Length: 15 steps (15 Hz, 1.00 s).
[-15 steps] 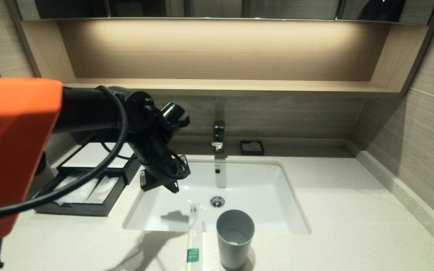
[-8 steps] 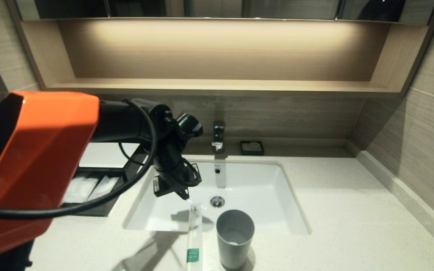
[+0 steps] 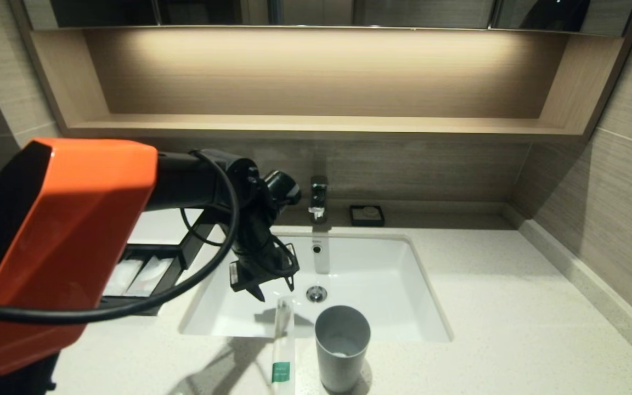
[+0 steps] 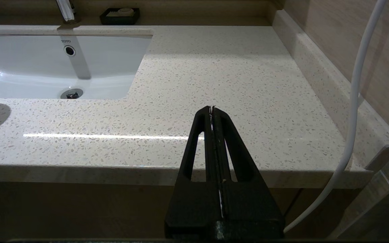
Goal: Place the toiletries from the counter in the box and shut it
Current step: Pick up the bathroom toiletry
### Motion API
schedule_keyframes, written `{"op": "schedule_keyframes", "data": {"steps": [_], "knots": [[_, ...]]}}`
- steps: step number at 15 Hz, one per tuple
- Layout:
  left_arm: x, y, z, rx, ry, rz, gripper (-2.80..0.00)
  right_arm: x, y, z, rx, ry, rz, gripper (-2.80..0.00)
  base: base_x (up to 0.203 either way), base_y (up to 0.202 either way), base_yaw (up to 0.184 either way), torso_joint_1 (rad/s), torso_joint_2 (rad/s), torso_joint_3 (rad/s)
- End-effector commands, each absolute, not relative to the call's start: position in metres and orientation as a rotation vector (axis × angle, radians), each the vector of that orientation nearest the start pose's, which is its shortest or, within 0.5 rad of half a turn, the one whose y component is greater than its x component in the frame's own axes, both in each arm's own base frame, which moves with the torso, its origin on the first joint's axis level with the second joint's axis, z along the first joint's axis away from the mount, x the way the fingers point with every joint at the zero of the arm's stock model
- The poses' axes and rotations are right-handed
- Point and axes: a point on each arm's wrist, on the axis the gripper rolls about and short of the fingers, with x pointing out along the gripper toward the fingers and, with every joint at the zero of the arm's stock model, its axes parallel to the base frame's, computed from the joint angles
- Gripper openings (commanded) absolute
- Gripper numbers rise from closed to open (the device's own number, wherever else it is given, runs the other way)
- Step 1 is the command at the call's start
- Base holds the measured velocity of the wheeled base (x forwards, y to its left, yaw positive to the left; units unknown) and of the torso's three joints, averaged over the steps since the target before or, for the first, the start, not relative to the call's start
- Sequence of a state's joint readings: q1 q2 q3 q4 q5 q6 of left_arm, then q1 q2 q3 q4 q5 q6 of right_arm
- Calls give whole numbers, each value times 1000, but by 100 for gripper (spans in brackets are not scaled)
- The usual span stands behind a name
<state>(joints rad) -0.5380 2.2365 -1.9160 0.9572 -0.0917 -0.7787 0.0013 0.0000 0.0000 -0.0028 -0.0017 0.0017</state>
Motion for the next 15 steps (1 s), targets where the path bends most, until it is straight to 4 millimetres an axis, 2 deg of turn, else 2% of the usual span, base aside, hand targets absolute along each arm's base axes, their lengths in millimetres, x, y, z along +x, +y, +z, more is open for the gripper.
{"op": "schedule_keyframes", "data": {"steps": [1,5,15], "knots": [[346,-211,149,-358,1395,-11,0,-23,0,75,2,-3,0,-280,0,0,0,0,0,0],[351,-214,133,-339,1427,7,0,-23,0,75,2,-3,0,-280,0,0,0,0,0,0],[357,-217,115,-315,1455,22,0,-23,0,75,2,-3,0,-280,0,0,0,0,0,0]]}}
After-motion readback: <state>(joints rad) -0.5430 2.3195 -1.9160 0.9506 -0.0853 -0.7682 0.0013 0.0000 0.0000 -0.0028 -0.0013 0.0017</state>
